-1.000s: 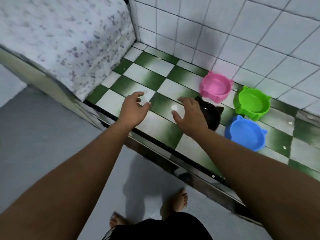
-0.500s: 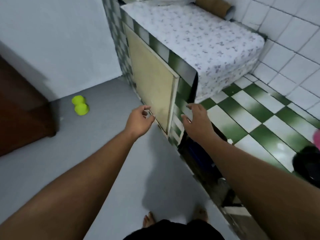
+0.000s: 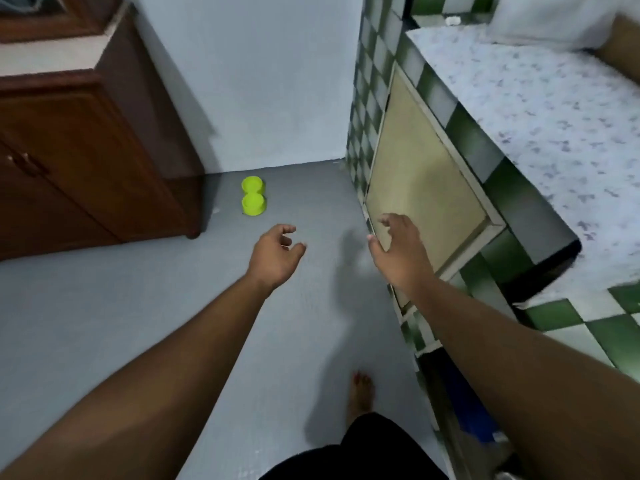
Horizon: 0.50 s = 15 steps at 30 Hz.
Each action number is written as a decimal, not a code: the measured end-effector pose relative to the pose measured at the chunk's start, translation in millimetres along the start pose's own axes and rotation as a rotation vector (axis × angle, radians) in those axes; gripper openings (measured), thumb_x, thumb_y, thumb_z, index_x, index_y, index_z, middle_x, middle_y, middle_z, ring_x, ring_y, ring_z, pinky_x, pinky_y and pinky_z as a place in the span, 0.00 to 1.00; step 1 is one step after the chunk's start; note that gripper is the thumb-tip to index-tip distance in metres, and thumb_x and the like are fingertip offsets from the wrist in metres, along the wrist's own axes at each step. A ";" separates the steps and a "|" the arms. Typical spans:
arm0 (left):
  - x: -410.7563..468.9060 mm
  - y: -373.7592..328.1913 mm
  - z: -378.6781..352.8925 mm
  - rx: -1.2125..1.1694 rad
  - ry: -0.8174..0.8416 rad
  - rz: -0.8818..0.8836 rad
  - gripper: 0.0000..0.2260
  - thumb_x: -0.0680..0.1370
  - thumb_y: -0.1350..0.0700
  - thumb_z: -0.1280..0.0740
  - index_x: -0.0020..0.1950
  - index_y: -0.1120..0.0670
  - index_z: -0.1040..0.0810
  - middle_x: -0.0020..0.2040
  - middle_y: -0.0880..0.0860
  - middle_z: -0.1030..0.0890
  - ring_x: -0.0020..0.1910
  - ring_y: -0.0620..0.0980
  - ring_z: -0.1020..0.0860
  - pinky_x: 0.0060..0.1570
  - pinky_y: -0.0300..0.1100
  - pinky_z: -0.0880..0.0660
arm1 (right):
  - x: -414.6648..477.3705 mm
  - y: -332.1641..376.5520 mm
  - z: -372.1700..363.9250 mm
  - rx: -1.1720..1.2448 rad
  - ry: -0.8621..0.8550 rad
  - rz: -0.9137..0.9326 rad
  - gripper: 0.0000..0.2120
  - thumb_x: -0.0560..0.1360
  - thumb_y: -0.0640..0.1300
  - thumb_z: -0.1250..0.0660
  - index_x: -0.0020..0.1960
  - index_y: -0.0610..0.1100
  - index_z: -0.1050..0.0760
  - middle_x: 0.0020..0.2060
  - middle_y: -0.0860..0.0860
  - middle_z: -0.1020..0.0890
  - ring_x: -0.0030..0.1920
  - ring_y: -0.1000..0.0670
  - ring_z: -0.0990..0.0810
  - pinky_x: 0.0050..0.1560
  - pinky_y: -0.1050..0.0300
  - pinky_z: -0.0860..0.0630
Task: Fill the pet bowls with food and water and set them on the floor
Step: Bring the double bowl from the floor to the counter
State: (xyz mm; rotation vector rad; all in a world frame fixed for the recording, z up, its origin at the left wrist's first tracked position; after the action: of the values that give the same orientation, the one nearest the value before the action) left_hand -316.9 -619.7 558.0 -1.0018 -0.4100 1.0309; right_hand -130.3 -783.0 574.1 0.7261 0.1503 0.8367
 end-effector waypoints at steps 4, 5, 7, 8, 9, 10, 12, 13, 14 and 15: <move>58.1 3.2 9.9 -0.026 -0.109 0.093 0.16 0.77 0.52 0.27 0.65 0.52 0.22 0.53 0.52 0.20 0.50 0.52 0.20 0.52 0.44 0.23 | 79.4 -1.5 -24.8 0.065 0.088 0.040 0.19 0.78 0.48 0.31 0.66 0.42 0.27 0.61 0.45 0.23 0.61 0.46 0.23 0.65 0.51 0.27; 73.0 3.4 10.0 -0.023 -0.136 0.116 0.17 0.77 0.52 0.27 0.65 0.52 0.22 0.53 0.53 0.20 0.50 0.53 0.20 0.52 0.44 0.23 | 99.0 -2.4 -30.0 0.091 0.112 0.038 0.20 0.77 0.48 0.31 0.66 0.42 0.27 0.61 0.46 0.23 0.61 0.46 0.23 0.65 0.50 0.26; 100.0 2.3 7.2 -0.033 -0.187 0.168 0.17 0.77 0.52 0.27 0.66 0.52 0.22 0.54 0.53 0.19 0.52 0.54 0.19 0.54 0.47 0.21 | 135.7 -3.8 -39.4 0.130 0.161 0.052 0.19 0.77 0.47 0.29 0.65 0.42 0.26 0.60 0.45 0.23 0.59 0.46 0.23 0.64 0.48 0.25; 114.9 -0.9 5.0 -0.051 -0.207 0.185 0.17 0.77 0.51 0.27 0.66 0.52 0.22 0.55 0.54 0.19 0.53 0.54 0.19 0.55 0.49 0.21 | 155.3 -2.9 -43.2 0.127 0.180 0.066 0.19 0.76 0.47 0.29 0.64 0.42 0.26 0.59 0.45 0.23 0.58 0.46 0.22 0.63 0.48 0.24; 130.3 -5.7 2.7 -0.063 -0.221 0.196 0.17 0.77 0.51 0.27 0.65 0.51 0.22 0.55 0.54 0.19 0.53 0.54 0.19 0.56 0.50 0.21 | 175.5 -0.6 -46.8 0.115 0.199 0.084 0.19 0.76 0.47 0.29 0.64 0.41 0.26 0.59 0.45 0.23 0.58 0.45 0.22 0.63 0.48 0.24; 146.5 -10.1 1.6 -0.078 -0.235 0.205 0.17 0.77 0.51 0.27 0.65 0.51 0.22 0.54 0.54 0.19 0.53 0.54 0.19 0.57 0.51 0.21 | 197.0 3.1 -50.4 0.111 0.219 0.093 0.19 0.76 0.47 0.29 0.65 0.41 0.26 0.59 0.45 0.23 0.59 0.45 0.22 0.63 0.49 0.25; 178.5 -16.2 2.3 -0.101 -0.263 0.214 0.18 0.77 0.51 0.27 0.65 0.51 0.22 0.54 0.54 0.19 0.53 0.54 0.19 0.57 0.51 0.21 | 237.6 13.5 -60.3 0.109 0.250 0.107 0.20 0.76 0.46 0.29 0.65 0.40 0.26 0.60 0.44 0.23 0.60 0.45 0.23 0.64 0.49 0.26; 194.1 -17.3 4.6 -0.109 -0.276 0.219 0.18 0.77 0.51 0.27 0.66 0.52 0.22 0.54 0.54 0.19 0.53 0.55 0.19 0.57 0.51 0.21 | 255.2 20.0 -67.1 0.108 0.265 0.115 0.20 0.76 0.46 0.29 0.65 0.39 0.25 0.60 0.43 0.23 0.60 0.45 0.23 0.64 0.50 0.26; 209.8 -17.1 8.2 -0.118 -0.289 0.229 0.18 0.77 0.51 0.27 0.66 0.51 0.22 0.54 0.53 0.19 0.53 0.55 0.19 0.58 0.51 0.21 | 271.4 26.8 -75.1 0.109 0.283 0.126 0.20 0.76 0.46 0.28 0.65 0.39 0.25 0.60 0.43 0.23 0.60 0.46 0.23 0.64 0.50 0.26; 226.2 -15.6 12.5 -0.127 -0.300 0.239 0.18 0.77 0.50 0.27 0.66 0.51 0.22 0.54 0.53 0.19 0.53 0.55 0.19 0.58 0.51 0.21 | 287.3 33.4 -84.1 0.112 0.303 0.141 0.20 0.76 0.46 0.28 0.65 0.39 0.25 0.60 0.43 0.23 0.60 0.46 0.23 0.64 0.51 0.26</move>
State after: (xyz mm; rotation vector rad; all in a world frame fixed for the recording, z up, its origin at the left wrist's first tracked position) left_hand -206.5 -421.9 542.8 -1.0280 -0.6183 1.3930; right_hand 9.6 -516.2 576.0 0.7167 0.4236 1.0782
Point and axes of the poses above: each hand's wrist, its own x-axis towards the middle knuckle, its own z-axis out of the back of the hand, y = z × x, the point moved 1 cm from there along x, towards the middle knuckle
